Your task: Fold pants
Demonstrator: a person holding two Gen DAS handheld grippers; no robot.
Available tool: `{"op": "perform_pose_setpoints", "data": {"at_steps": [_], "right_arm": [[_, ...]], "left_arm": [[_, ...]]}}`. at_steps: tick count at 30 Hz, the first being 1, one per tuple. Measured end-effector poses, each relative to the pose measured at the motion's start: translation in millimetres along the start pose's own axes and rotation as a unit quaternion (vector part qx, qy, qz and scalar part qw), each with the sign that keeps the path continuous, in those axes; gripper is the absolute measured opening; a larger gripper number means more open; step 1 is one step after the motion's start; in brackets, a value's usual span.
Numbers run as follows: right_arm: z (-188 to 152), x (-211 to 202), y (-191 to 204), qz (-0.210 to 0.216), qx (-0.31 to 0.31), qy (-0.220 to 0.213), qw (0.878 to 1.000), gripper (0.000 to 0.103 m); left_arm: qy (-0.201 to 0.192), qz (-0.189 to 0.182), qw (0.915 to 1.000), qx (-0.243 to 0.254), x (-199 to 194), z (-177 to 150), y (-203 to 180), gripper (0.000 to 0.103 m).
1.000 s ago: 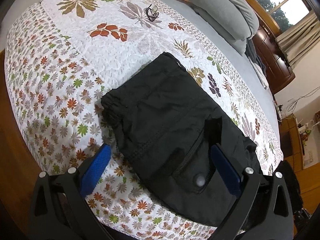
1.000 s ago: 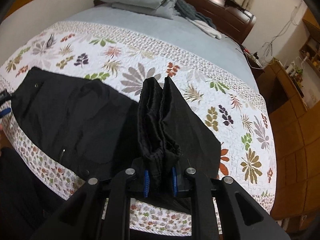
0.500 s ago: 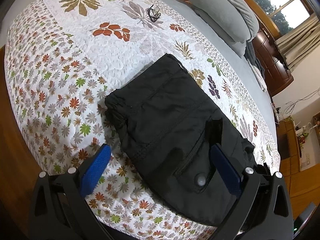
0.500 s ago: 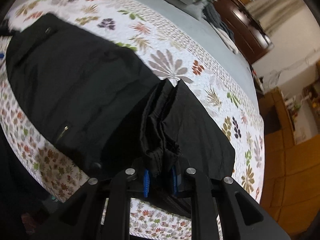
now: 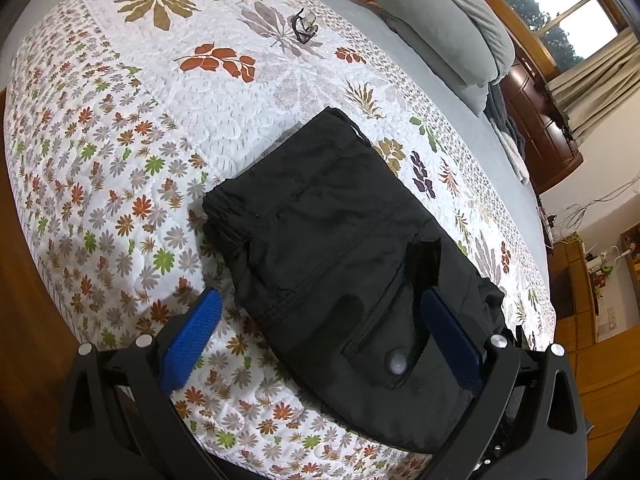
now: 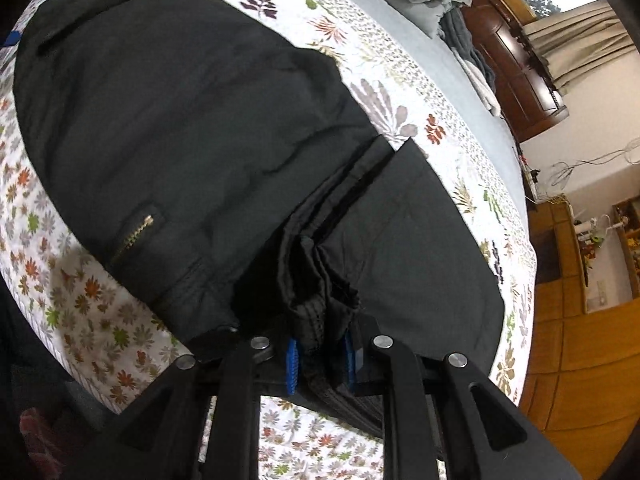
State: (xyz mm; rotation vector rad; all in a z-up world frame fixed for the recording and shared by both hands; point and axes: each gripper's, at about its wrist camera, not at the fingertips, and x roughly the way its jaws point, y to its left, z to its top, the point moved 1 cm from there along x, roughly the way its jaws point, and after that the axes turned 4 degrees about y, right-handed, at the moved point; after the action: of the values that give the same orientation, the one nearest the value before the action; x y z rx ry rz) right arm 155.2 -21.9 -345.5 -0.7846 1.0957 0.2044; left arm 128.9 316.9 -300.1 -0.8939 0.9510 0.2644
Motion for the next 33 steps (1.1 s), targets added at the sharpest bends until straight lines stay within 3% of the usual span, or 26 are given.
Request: {"op": "perform_pose_setpoints", "data": {"at_steps": [3,5,7,8,9,10,14,18,21,24,28,33], "right_arm": [[-3.6,1.4,0.3,0.023,0.003,-0.010,1.000,0.032],[-7.5,-4.7,-9.2,0.063,0.018,-0.023,0.998,0.038],[-13.6,-16.4,-30.7,0.139,0.059,-0.040,0.988,0.050],[-17.6,-21.9,-43.6,0.175,0.085,-0.051,0.980,0.053],[-24.7,-28.2,-63.3,0.213,0.125,-0.065,0.967,0.064],[-28.6,-30.2,-74.9,0.227,0.150,-0.070,0.960,0.068],[-35.1,-25.5,-98.6,0.241,0.182,-0.061,0.951,0.068],[-25.8,-17.9,-82.6,0.252,0.171,-0.044,0.952,0.068],[-23.2,-5.0,-65.3,0.236,0.167,-0.013,0.957,0.066],[-26.3,7.5,-67.2,0.277,0.198,0.010,0.940,0.048],[-29.4,3.0,-63.1,0.295,0.192,0.005,0.936,0.030],[-30.0,9.3,-61.1,0.313,0.184,0.008,0.932,0.027]], "left_arm": [[0.001,0.000,1.0000,0.001,1.8,1.4,-1.6,0.100],[0.001,0.000,1.0000,0.001,1.8,1.2,-1.8,0.100],[0.001,0.000,1.0000,0.000,1.9,1.3,-1.9,0.100],[0.001,-0.001,1.0000,-0.001,1.6,1.3,-1.2,0.100],[0.000,0.000,1.0000,-0.002,1.4,1.1,-1.0,0.100],[-0.001,0.000,1.0000,-0.002,1.3,0.8,-0.9,0.100],[0.000,0.000,1.0000,0.001,1.2,0.3,-2.4,0.100],[0.000,0.001,1.0000,0.004,1.5,-0.4,-4.3,0.100],[0.000,0.000,1.0000,0.000,1.3,-0.4,-2.7,0.100],[-0.001,0.000,1.0000,-0.003,0.2,0.3,-0.1,0.100],[0.001,-0.003,1.0000,-0.004,0.5,1.0,1.5,0.100],[0.001,-0.004,1.0000,-0.002,1.7,0.8,-1.6,0.100]]}}
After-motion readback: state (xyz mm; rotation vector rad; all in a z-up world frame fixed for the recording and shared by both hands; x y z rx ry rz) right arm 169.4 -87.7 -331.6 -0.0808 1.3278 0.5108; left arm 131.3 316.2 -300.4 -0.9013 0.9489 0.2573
